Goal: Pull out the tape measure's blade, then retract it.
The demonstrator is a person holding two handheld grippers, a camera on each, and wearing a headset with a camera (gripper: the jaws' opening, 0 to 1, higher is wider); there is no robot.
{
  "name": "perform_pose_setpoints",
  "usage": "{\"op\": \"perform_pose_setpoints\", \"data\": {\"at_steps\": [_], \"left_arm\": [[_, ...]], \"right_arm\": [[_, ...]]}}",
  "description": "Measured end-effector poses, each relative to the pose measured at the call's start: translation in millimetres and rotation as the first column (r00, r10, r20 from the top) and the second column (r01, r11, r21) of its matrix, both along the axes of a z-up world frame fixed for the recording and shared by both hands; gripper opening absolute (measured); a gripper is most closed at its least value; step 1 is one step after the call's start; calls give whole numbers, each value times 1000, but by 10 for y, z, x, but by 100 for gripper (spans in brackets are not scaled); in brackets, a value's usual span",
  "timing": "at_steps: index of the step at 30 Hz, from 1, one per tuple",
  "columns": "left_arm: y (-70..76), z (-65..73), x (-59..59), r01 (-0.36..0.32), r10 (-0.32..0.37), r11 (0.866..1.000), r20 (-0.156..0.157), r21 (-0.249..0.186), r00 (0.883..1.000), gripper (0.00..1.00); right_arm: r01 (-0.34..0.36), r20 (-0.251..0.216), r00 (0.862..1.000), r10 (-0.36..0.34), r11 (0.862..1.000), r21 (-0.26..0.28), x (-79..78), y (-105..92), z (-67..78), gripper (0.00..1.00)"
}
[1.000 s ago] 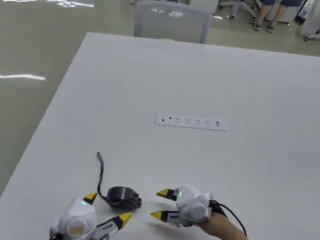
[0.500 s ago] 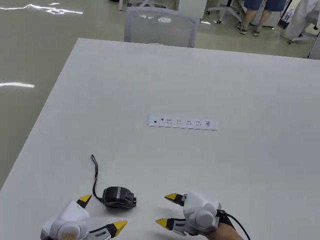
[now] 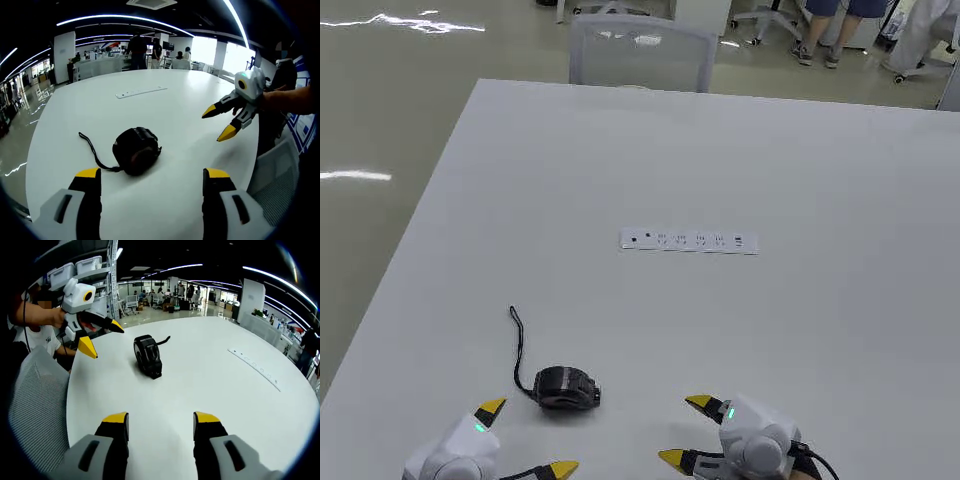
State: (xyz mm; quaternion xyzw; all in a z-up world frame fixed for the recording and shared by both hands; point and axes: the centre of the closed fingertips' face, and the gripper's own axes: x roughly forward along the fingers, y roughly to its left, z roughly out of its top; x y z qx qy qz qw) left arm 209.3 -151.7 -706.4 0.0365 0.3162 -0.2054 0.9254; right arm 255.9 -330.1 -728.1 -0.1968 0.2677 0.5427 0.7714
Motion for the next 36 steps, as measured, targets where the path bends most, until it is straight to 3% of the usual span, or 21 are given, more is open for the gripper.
{"op": "perform_pose_setpoints", "data": {"at_steps": [13, 32, 36], "left_arm": [[-38, 103, -195, 43, -43, 999, 3, 6, 999, 89], [50, 291, -382, 50, -51, 999, 10, 16, 999, 99], [43, 350, -403, 67, -67, 998, 21, 13, 998, 99]], "right_arm": [[113, -7, 994, -112, 993, 34, -170, -350, 230, 62], [195, -23, 981, -194, 978, 68, -338, -691, 519, 80], [206, -9, 978, -206, 971, 120, -340, -701, 664, 84]]}}
